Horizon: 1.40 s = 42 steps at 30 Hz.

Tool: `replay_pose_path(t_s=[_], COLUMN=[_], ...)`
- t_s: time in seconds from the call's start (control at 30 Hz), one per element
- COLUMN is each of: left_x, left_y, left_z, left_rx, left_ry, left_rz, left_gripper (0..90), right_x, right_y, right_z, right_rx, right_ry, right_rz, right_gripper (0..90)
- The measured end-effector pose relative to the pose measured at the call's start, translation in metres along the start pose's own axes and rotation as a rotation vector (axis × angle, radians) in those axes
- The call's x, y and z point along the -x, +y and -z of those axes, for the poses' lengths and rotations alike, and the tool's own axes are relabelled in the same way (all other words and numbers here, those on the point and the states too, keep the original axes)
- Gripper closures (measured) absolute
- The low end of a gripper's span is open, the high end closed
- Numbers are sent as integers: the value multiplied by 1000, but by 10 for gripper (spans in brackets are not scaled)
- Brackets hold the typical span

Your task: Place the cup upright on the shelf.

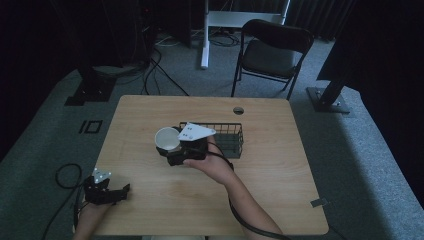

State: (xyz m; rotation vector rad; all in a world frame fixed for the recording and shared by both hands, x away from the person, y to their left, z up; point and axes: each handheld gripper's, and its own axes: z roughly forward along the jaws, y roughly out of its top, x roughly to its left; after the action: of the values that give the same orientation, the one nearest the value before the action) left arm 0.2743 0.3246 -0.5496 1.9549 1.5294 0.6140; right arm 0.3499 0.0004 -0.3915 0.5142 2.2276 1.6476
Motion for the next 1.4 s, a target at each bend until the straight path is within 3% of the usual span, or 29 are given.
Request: replay_pose_path(t_s=[0.13,0.33,0.5,0.73,0.87,1.1,1.4], left_x=[0,0,0,0,0,0,0], left_y=[0,0,0,0,0,0,0], left_z=[0,0,0,0,0,0,0], left_rx=[0,1,2,2,3,2,2], left_ry=[0,0,1,1,1,1,1], left_rz=[0,0,0,0,1,0,1], left_gripper=[9,9,9,9,9,9,9], right_x=[14,36,53,70,82,96,106], right_y=[5,6,5,-2,-10,-25,-50], right_z=[8,23,37,50,56,63,55], right_rx=[3,13,1,-13,-24,-33,-77], right_ry=[-49,-118,-199,-260,-312,-361,-411], right_rz=[0,-49,-48,-64,-64,-98,-110], right_gripper=[198,198,198,198,198,198,198])
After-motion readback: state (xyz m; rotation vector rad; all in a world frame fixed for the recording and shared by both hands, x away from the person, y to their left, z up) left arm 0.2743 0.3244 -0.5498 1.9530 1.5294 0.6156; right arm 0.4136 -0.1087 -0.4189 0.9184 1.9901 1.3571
